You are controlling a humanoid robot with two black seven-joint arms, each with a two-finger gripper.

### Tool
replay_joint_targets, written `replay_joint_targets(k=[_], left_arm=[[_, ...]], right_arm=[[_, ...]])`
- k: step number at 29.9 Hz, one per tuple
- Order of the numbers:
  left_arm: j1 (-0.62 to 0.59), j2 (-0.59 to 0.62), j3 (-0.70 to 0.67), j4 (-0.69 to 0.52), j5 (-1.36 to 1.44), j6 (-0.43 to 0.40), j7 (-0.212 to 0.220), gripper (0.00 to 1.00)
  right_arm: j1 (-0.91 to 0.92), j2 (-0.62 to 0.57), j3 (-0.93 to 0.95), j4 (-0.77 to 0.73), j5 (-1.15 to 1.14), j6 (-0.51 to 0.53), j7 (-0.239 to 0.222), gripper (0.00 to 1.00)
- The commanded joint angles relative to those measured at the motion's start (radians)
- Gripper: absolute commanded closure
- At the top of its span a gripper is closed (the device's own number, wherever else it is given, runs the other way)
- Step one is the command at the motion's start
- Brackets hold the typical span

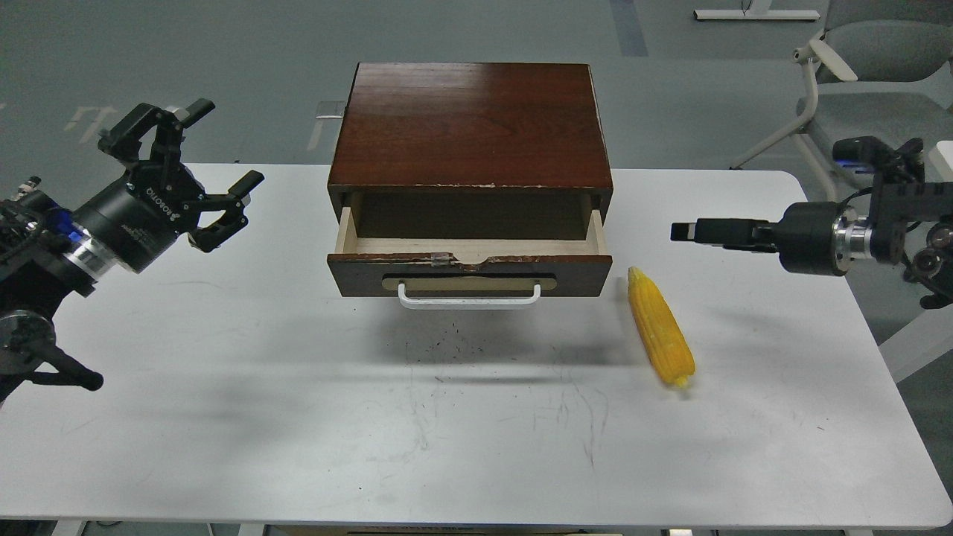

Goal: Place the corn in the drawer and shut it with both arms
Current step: 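Move the right gripper down toward the yellow corn cob, then close the right gripper on the corn cob and lift it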

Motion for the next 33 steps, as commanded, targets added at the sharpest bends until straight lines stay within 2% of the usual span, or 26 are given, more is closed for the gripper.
replay_joint_targets(k=[1, 17, 24, 33], left_arm=[[0.0, -0.002, 0.0, 0.0, 0.002, 0.0, 0.0, 0.01], [0.0, 0.0, 0.001, 0.0, 0.002, 0.0, 0.001, 0.0], [0.0, 0.003, 0.0, 0.0, 0.002, 0.0, 0.001, 0.01], [0.0, 0.003, 0.0, 0.0, 0.002, 0.0, 0.001, 0.01]], right_arm=[[0.007, 0.05, -0.065, -0.017, -0.054, 0.0, 0.0, 0.0], [0.008, 0.181, -0.194, -0.143, -0.065, 0.0, 0.0, 0.0], [0.005, 0.187, -0.212, -0.155, -0.066, 0.0, 0.0, 0.0], [0.005, 0.193, -0.246, -0.155, -0.068, 0.0, 0.0, 0.08]])
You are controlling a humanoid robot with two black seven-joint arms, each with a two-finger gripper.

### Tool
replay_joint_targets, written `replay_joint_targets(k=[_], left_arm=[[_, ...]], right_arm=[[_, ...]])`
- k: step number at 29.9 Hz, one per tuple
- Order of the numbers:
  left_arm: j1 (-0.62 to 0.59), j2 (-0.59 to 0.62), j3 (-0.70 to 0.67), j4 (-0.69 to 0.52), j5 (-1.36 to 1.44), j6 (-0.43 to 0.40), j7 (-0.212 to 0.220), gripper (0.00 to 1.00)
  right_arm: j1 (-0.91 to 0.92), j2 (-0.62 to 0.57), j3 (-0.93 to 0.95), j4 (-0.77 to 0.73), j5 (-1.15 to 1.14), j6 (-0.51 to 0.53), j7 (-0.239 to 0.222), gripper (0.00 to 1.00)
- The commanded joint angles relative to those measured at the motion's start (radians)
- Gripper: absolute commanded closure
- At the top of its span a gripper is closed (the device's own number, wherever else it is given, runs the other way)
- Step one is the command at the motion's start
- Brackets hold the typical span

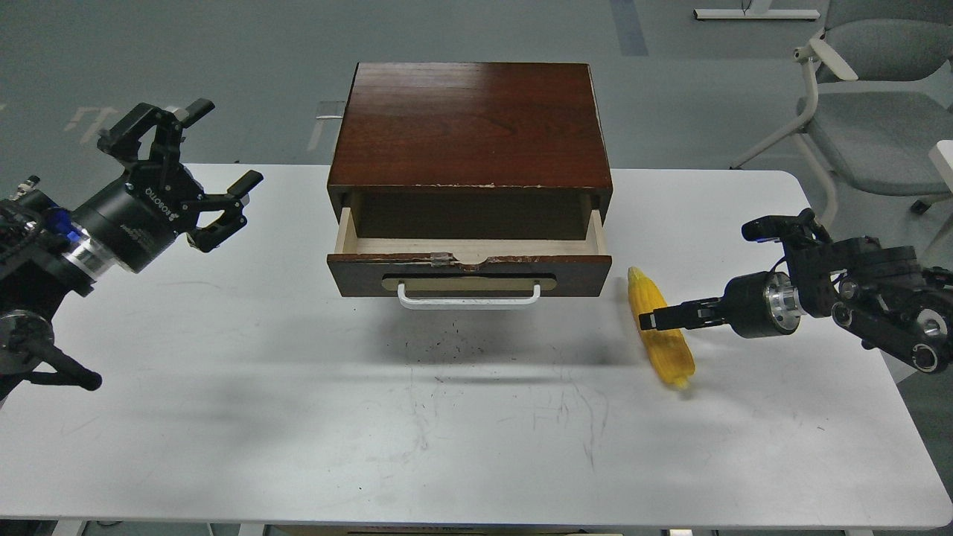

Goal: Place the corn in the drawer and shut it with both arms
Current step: 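Close the right gripper on the corn cob and lift it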

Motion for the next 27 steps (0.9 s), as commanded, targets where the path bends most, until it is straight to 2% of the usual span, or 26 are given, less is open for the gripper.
replay_joint_targets(k=[1, 2, 3, 4, 6, 7, 8, 10, 12, 18, 27], left_arm=[[-0.001, 0.0, 0.001, 0.0, 0.0, 0.0, 0.0, 0.0], [0.001, 0.002, 0.001, 0.0, 0.0, 0.0, 0.0, 0.01], [0.001, 0.002, 0.001, 0.0, 0.0, 0.0, 0.0, 0.01], [0.001, 0.002, -0.001, 0.0, 0.0, 0.0, 0.0, 0.0], [0.001, 0.002, -0.001, 0.0, 0.0, 0.0, 0.0, 0.01], [0.001, 0.002, -0.001, 0.0, 0.0, 0.0, 0.0, 0.01], [0.001, 0.002, -0.001, 0.0, 0.0, 0.0, 0.0, 0.01], [0.001, 0.002, 0.001, 0.0, 0.0, 0.0, 0.0, 0.01], [0.001, 0.002, 0.001, 0.0, 0.0, 0.0, 0.0, 0.01], [0.001, 0.005, -0.001, 0.0, 0.0, 0.0, 0.0, 0.01], [0.001, 0.008, -0.001, 0.0, 0.0, 0.0, 0.0, 0.01]], right_arm=[[0.0, 0.001, -0.014, 0.0, 0.0, 0.0, 0.0, 0.1], [0.0, 0.001, -0.017, 0.0, 0.0, 0.0, 0.0, 0.11], [0.001, 0.001, -0.023, 0.0, 0.0, 0.0, 0.0, 0.16], [0.001, 0.001, -0.028, 0.0, 0.0, 0.0, 0.0, 0.26], [0.0, 0.001, -0.028, 0.0, 0.0, 0.0, 0.0, 0.4], [0.0, 0.001, -0.028, 0.0, 0.0, 0.0, 0.0, 0.54], [0.0, 0.001, -0.028, 0.0, 0.0, 0.0, 0.0, 0.6], [0.0, 0.001, -0.028, 0.0, 0.0, 0.0, 0.0, 0.78], [0.0, 0.001, -0.028, 0.0, 0.0, 0.0, 0.0, 0.85], [0.0, -0.008, -0.028, 0.003, 0.0, 0.0, 0.0, 0.96], [0.018, -0.071, -0.012, 0.011, 0.005, 0.0, 0.0, 0.99]])
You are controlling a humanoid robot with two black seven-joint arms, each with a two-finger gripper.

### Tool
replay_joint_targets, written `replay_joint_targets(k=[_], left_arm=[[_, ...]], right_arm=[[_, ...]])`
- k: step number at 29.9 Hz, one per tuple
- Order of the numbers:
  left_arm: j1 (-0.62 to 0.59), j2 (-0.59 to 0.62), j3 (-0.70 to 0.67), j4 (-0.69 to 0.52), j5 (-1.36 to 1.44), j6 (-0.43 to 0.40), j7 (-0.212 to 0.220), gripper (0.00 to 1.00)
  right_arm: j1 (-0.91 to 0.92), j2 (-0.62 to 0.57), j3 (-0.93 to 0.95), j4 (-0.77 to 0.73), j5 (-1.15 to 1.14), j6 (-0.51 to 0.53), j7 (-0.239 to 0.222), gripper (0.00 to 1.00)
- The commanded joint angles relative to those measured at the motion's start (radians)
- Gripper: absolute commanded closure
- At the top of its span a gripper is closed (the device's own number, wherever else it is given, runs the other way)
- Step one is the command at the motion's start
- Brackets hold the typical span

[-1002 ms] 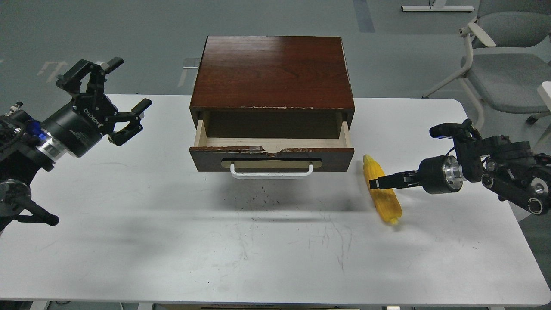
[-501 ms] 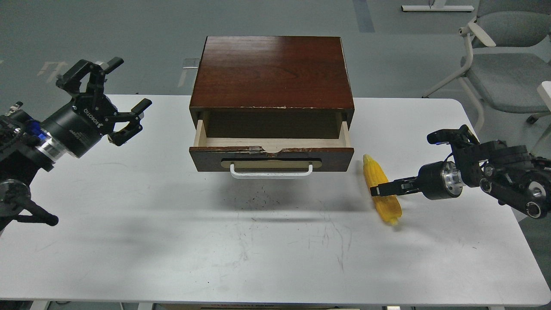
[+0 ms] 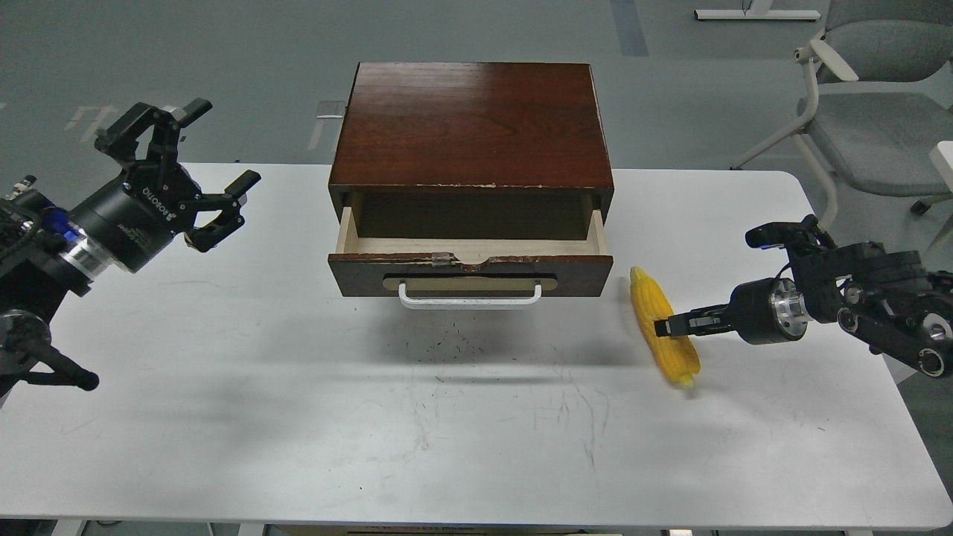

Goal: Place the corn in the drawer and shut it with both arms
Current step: 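Close the right gripper on the corn cob and lift it, then carry the corn cob with the right gripper over the open drawer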

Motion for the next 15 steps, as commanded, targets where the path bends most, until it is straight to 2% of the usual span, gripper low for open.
replay_joint_targets(k=[1, 8, 15], left_arm=[[0.0, 0.001, 0.0, 0.0, 0.0, 0.0, 0.0, 0.01], [-0.003, 0.003, -0.003, -0.002, 0.0, 0.0, 0.0, 0.0], [-0.006, 0.004, -0.005, -0.003, 0.0, 0.0, 0.0, 0.01]], right_arm=[[0.016, -0.038, 0.009, 0.009, 0.003, 0.0, 0.0, 0.99], [0.117, -0.119, 0.057, 0.041, 0.008, -0.013, 0.0, 0.98], [0.308, -0.108, 0.052, 0.055, 0.006, -0.012, 0.0, 0.97]])
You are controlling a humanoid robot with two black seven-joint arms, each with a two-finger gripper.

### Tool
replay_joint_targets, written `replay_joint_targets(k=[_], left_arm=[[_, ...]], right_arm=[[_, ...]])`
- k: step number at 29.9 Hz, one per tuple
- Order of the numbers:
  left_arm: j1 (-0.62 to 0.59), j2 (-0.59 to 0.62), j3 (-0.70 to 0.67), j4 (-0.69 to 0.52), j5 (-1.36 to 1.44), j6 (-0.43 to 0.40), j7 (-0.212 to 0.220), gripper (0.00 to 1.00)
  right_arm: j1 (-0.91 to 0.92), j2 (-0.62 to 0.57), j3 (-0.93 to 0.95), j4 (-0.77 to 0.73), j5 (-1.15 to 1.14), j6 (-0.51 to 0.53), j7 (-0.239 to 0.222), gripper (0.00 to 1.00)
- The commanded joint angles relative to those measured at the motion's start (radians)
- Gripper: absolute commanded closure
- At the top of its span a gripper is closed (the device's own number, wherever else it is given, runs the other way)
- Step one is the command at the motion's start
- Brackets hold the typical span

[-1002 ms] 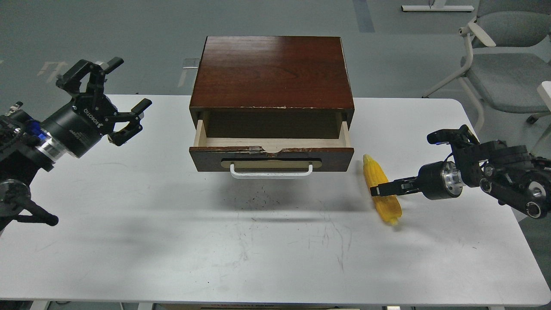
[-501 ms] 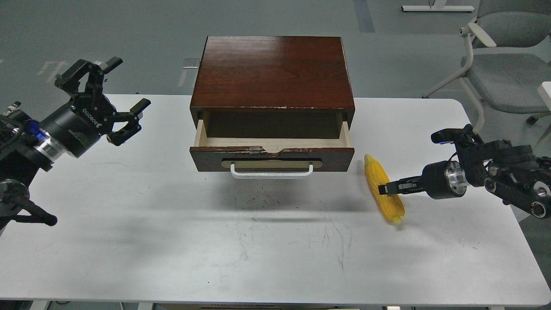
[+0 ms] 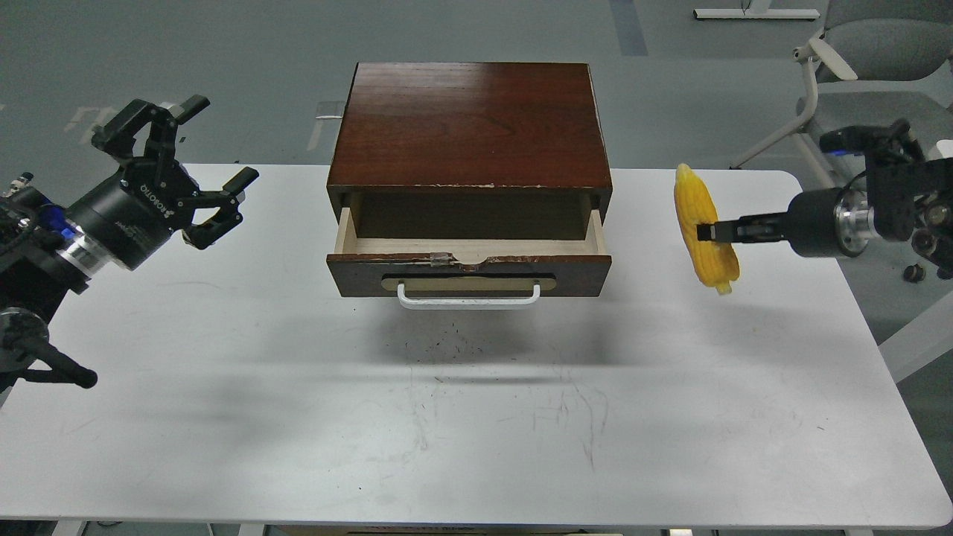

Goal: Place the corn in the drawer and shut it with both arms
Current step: 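Carry the corn cob with the right gripper over the open drawer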

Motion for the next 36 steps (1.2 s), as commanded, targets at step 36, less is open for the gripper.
replay_joint_targets(k=[36], left_arm=[[-0.003, 0.018, -0.014, -0.003, 0.0, 0.0, 0.0, 0.01]], right_arm=[[0.569, 0.388, -0.303, 0.305, -0.556, -0.085, 0.0, 0.94]])
